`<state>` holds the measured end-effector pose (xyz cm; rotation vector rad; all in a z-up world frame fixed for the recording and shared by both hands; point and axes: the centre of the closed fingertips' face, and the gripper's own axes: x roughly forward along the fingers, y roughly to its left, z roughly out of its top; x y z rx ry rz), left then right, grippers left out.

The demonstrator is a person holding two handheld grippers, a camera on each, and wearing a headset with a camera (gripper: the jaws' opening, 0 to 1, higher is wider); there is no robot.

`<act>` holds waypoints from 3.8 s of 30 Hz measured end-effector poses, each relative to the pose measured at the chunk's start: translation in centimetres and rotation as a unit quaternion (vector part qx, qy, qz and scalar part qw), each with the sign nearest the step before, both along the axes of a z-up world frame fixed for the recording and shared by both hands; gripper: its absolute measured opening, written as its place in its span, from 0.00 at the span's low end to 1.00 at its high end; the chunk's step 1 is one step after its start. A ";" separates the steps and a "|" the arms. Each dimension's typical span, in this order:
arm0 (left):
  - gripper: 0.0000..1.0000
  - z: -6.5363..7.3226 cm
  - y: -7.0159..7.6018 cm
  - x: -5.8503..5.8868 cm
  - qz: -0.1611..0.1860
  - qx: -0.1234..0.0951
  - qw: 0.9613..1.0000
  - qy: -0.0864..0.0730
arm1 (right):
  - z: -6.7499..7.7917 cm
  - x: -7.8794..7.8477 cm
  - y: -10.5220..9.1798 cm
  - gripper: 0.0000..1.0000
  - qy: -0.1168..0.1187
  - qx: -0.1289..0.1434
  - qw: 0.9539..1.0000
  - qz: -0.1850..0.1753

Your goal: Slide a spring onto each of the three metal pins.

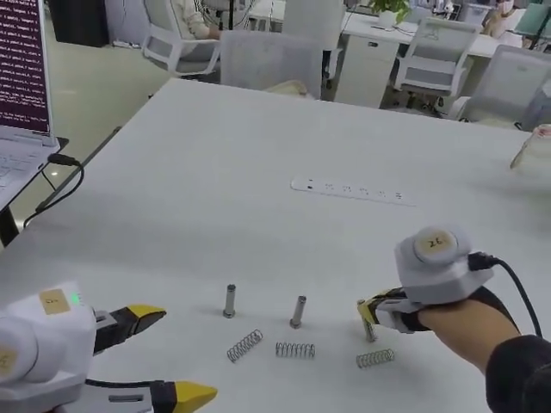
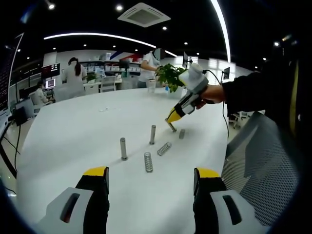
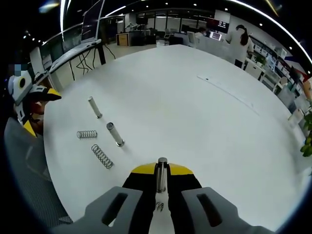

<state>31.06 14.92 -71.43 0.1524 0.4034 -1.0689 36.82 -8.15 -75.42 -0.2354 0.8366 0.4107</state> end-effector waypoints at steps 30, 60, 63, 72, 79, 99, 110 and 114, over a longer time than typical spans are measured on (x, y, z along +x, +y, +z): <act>0.66 0.4 0.1 -0.2 -0.002 0.000 1.000 -0.005 | 0.4 -0.6 0.0 0.04 -0.024 0.013 1.000 0.007; 0.66 0.4 -0.1 -0.4 -0.002 0.003 1.000 -0.006 | 0.8 -1.3 -0.7 0.06 -0.041 0.015 0.999 0.003; 0.66 0.5 -0.1 -0.5 -0.003 0.003 1.000 -0.006 | 0.8 -1.4 -0.8 0.06 -0.040 0.016 0.999 0.002; 0.66 0.4 -0.1 -0.6 -0.004 0.005 1.000 -0.005 | 0.6 -1.7 -0.9 0.06 -0.039 0.016 0.999 0.003; 0.66 0.3 -0.1 -0.6 -0.005 0.006 1.000 -0.003 | 0.4 -2.0 -1.0 0.06 -0.036 0.015 0.999 0.005; 0.66 0.2 -0.1 -0.6 -0.005 0.009 1.000 -0.002 | -1.9 -4.9 -1.3 0.21 0.007 0.021 0.998 0.066; 0.65 0.1 0.1 -0.6 -0.003 0.010 1.000 -0.001 | -3.2 -5.7 -1.2 0.23 0.030 0.013 0.995 0.090; 0.65 0.0 0.1 -0.5 -0.002 0.010 1.000 0.000 | -3.4 -6.1 -1.3 0.22 0.038 0.008 0.995 0.095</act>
